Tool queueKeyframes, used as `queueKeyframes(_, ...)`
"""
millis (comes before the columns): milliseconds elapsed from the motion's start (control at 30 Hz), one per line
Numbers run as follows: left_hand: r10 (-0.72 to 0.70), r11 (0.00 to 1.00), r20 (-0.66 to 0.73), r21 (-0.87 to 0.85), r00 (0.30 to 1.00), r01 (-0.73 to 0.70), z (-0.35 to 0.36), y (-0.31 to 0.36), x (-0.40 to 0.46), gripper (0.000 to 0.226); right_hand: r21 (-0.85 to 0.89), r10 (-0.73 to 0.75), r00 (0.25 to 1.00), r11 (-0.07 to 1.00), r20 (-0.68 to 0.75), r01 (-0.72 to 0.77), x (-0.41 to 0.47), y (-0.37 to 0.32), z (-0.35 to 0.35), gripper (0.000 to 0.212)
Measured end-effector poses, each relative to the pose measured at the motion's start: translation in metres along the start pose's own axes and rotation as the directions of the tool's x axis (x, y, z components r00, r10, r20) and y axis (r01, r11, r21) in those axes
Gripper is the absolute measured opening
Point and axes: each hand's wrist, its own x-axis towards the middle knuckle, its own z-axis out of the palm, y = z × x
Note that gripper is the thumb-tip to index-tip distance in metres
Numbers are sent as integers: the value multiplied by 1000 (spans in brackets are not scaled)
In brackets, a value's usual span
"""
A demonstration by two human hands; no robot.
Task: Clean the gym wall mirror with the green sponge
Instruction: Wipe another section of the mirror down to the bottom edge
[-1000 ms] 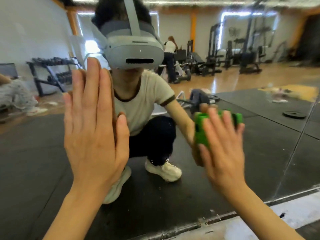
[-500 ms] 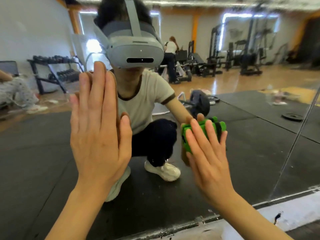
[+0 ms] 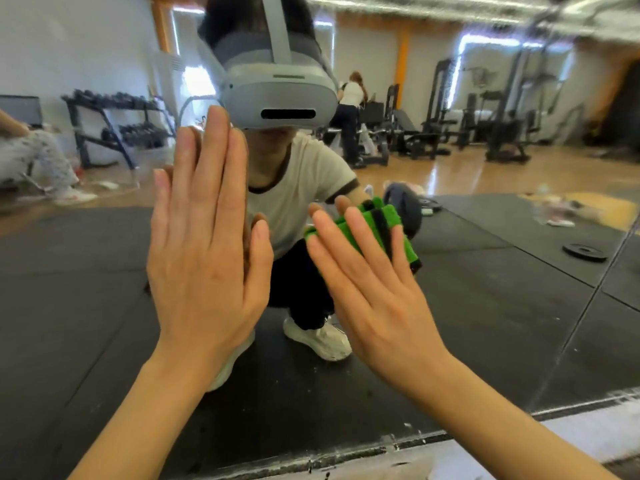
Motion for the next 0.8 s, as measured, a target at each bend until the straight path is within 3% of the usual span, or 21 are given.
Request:
queueKeyframes(100, -2, 1000, -12, 2, 1000, 2, 1, 0, 0, 62, -92, -93, 995, 991, 42, 96, -18, 34, -13, 71)
queueKeyframes(200, -5, 1000, -5, -1, 1000, 5, 1, -1, -1, 61, -104, 44, 996, 994, 82, -35, -48, 60, -27, 80)
queueKeyframes(300, -5, 1000, 1, -4, 1000, 5, 0, 0, 0, 62, -17, 133, 991, 991, 8, -133, -25, 23, -12, 70)
queueKeyframes(400, 0, 1000, 6, -7, 1000, 0, -1, 0, 0, 61, -40, -58, 997, 998, -47, 56, 10, -15, 9, 53)
queueKeyframes(500, -4, 1000, 15, 4, 1000, 4, -1, 0, 0, 64, -180, -167, 984, 972, -57, 155, 3, 25, 2, 61)
queueKeyframes(533, -10, 1000, 23, 6, 1000, 10, 0, 0, 0, 65, -194, -106, 991, 977, -76, 90, -11, 48, -3, 63)
queueKeyframes(600, -23, 1000, 40, 8, 999, 23, 0, 1, 0, 66, -119, 186, 974, 972, -131, -202, -42, 90, -18, 58)
queueKeyframes(667, -33, 999, 47, 18, 998, 32, -1, 4, 1, 66, 37, 501, 844, 863, -189, -504, -51, 96, -24, 53)
queueKeyframes(700, -25, 1000, 51, 15, 998, 25, -2, 7, 1, 66, 90, 590, 775, 805, -228, -587, -43, 83, -19, 54)
queueKeyframes(733, -6, 1000, 52, 3, 999, 6, -1, 11, 2, 65, 108, 601, 756, 796, -258, -596, -31, 63, -10, 56)
queueKeyframes(800, 58, 997, 69, -54, 996, -54, 3, 24, 7, 63, 48, 391, 883, 918, -258, -393, -8, 17, 11, 59)
